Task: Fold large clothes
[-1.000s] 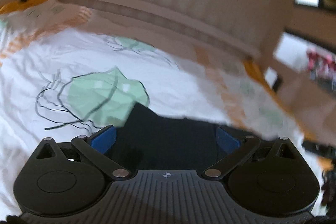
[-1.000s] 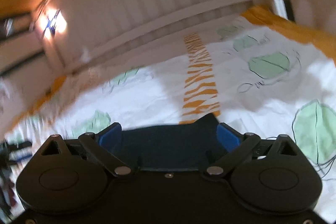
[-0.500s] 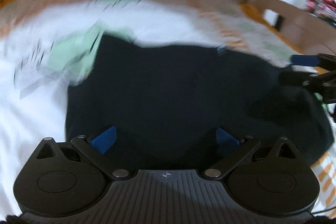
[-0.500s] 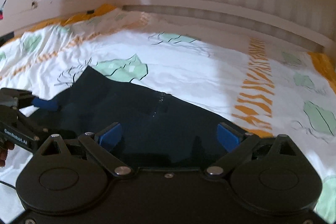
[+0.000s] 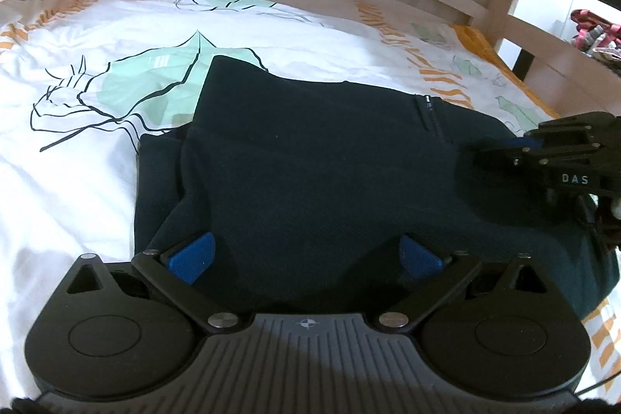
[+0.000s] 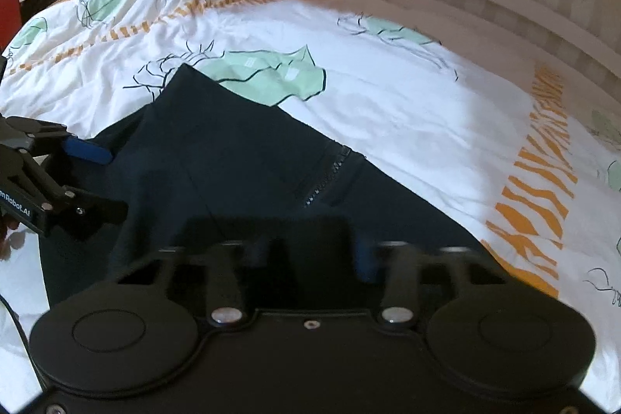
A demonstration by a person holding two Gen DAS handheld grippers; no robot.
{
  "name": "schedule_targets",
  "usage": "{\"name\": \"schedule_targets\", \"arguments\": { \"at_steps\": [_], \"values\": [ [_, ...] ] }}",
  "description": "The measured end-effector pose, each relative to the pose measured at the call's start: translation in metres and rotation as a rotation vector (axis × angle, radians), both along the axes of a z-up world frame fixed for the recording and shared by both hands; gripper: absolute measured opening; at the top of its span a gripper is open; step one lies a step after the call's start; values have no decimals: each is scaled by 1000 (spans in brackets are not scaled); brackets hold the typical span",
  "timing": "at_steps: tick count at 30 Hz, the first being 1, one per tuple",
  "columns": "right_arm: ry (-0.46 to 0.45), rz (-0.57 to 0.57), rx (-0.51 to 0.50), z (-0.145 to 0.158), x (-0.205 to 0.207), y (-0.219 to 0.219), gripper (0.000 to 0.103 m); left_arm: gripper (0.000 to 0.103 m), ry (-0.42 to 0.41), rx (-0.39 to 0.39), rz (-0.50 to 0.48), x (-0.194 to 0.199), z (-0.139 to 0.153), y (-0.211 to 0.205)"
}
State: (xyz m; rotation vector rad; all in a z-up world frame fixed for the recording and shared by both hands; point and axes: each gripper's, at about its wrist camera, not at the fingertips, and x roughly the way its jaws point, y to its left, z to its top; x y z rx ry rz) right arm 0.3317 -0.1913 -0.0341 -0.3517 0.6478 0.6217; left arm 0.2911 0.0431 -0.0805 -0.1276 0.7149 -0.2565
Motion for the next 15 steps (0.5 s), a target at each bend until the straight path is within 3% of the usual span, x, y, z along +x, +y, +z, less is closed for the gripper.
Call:
{"name": "schedule_targets", "arguments": {
  "at_steps": [3,7,11,13,15],
  "values": [
    [-16,1,33,5,-6,-3,11,103,-19,-20,19,-4,5,2],
    [-118,-56,76,23,-6,-6,11,103,-76,-40,56,-4,20,3],
    [-109,-116,37,18,18,2,12,103,-56,0,86,13,19,3],
    [-80,-146,-20,3,29,10,13,103,3,20,101,23,7,4],
    [-51,-190,-54,-16,36,14,34,103,39,18,89,30,-6,6]
  ]
}}
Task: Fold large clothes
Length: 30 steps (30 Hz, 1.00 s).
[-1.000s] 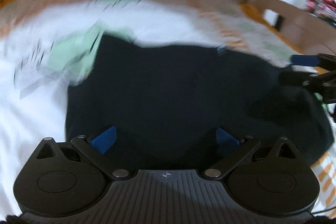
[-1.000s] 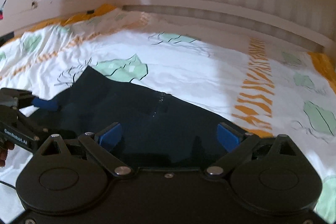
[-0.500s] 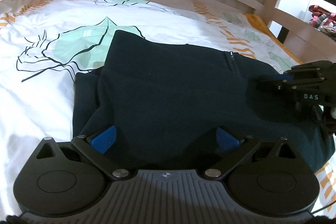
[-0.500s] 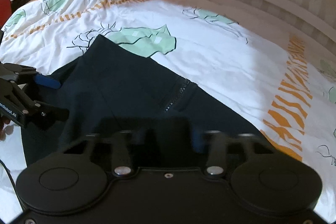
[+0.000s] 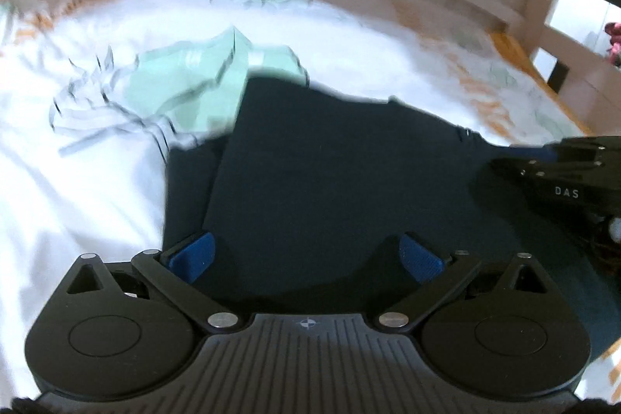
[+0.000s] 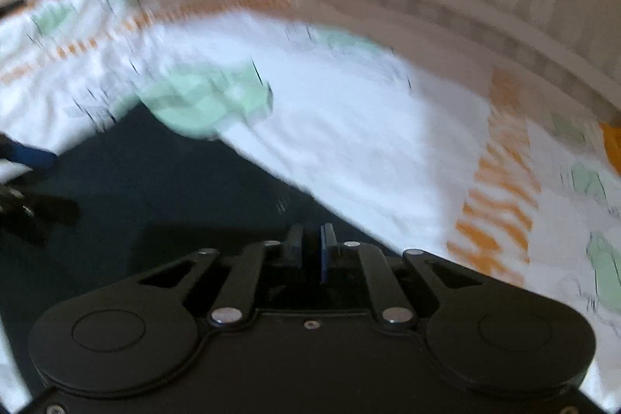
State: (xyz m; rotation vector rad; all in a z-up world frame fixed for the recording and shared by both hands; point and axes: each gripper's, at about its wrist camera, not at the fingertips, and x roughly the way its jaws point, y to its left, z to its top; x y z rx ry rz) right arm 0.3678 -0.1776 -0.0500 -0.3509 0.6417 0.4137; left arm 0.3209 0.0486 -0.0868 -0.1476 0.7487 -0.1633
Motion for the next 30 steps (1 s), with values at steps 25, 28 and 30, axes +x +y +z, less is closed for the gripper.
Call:
{"name": "schedule_targets", "arguments": {
  "at_steps": [25,28,30],
  "values": [
    [67,-299,134,-10,-40,-65,88,103,5,41,-26,4,-2,-4],
    [91,-323,241,-1,-54,-84,89,103,16,-11,-53,1,8,6],
    [84,-351,334,6,-71,-105,90,103,-9,-88,-64,-10,17,20]
  ]
}}
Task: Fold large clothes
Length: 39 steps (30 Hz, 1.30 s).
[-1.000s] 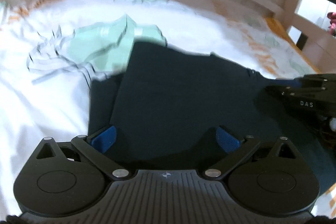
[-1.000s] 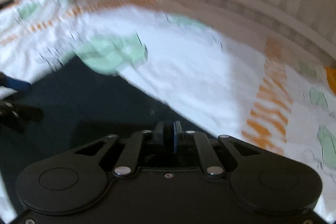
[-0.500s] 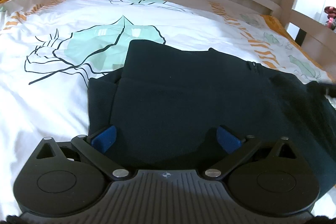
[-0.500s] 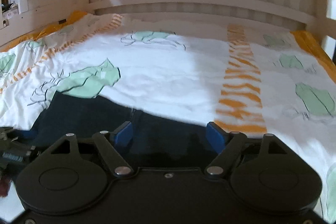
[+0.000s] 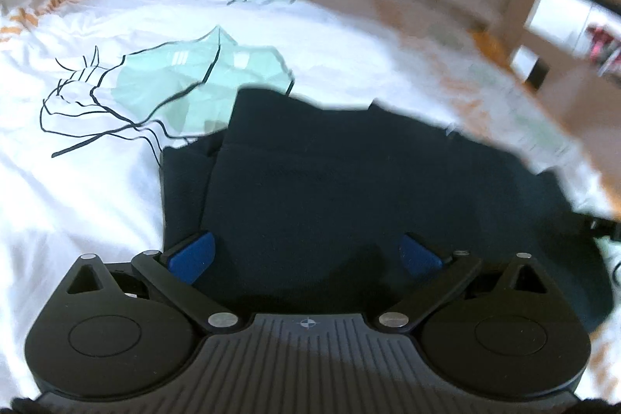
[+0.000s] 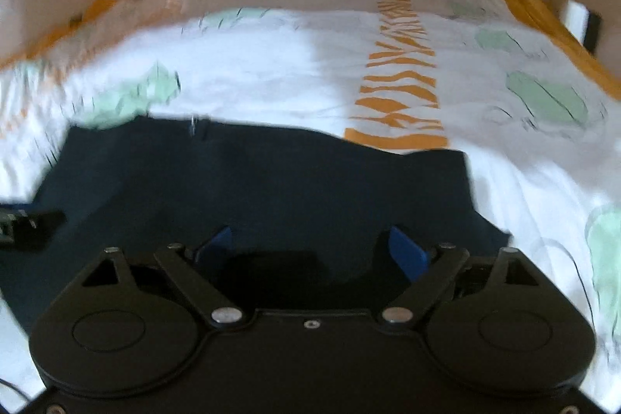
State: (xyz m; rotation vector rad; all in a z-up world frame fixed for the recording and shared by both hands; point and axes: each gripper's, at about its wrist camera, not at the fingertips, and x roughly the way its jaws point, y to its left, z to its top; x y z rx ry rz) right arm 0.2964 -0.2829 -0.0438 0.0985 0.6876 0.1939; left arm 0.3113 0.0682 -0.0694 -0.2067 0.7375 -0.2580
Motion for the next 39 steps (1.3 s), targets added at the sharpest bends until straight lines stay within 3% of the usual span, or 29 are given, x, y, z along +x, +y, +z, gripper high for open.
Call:
{"name": "schedule_targets", "arguments": {
  "at_steps": [4,10,14,21,28,36,37,38,39],
  "values": [
    [9,-76,138,3,-35,-45,91,103,-15,-93,5,-24,12,30],
    [116,-161,270,-21,-71,-99,92,103,110,-193,14,-37,-2,65],
    [140,-127,322,-35,-79,-107,95,103,188,-266,42,-32,-19,73],
    [141,-15,460,-46,-53,-96,103,103,217,-249,15,-1,-25,50],
    [117,-30,631,-59,-30,-99,103,103,219,-242,49,29,-25,38],
    [102,-20,635,-59,-26,-95,102,102,167,-336,-2,21,-15,39],
    [103,-21,631,-59,-26,-95,95,101,166,-344,-2,22,-15,39],
    [109,-28,622,-59,-27,-95,70,92,165,-351,5,22,-14,40],
    [130,-38,611,-60,-26,-95,54,73,170,-339,22,21,-14,42]
  ]
}}
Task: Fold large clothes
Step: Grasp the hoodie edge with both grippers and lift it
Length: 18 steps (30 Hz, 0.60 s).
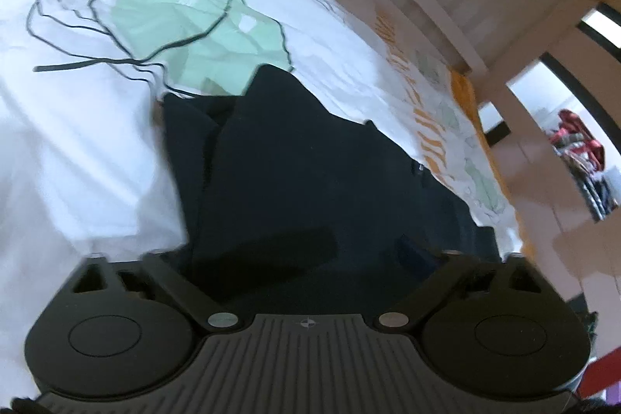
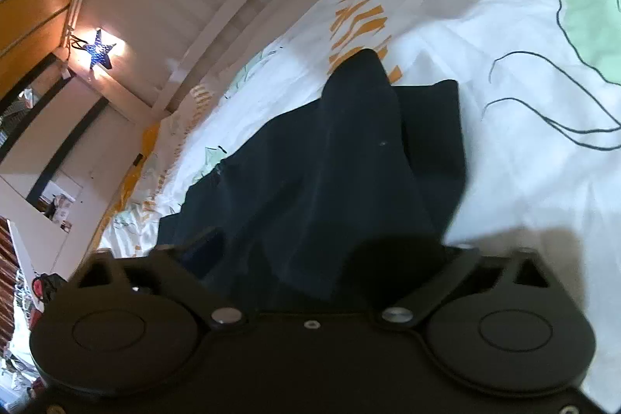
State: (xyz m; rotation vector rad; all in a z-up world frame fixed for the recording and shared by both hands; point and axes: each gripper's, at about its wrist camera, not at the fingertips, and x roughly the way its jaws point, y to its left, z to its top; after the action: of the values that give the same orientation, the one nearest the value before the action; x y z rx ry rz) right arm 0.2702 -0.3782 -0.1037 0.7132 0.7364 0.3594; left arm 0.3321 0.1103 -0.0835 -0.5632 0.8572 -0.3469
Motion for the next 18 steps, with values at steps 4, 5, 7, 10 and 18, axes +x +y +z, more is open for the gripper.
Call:
{"name": "schedule_targets", "arguments": {
  "at_steps": [4,5,7,10,18],
  "values": [
    [22,8,6,0,-1,2,34,28,71,44,33,-1,3,12],
    [39,0,18,2,-1,2,33,25,84,-9,49,-3,4,19],
    [81,-25,91,3,-3,-2,31,19,96,-127,49,-8,9,26],
    [96,-31,149,10,-15,-5,30,19,60,-111,2,-18,24,14],
    [55,-23,178,44,-73,-15,27,19,51,-136,-95,-35,48,-16]
  ]
}}
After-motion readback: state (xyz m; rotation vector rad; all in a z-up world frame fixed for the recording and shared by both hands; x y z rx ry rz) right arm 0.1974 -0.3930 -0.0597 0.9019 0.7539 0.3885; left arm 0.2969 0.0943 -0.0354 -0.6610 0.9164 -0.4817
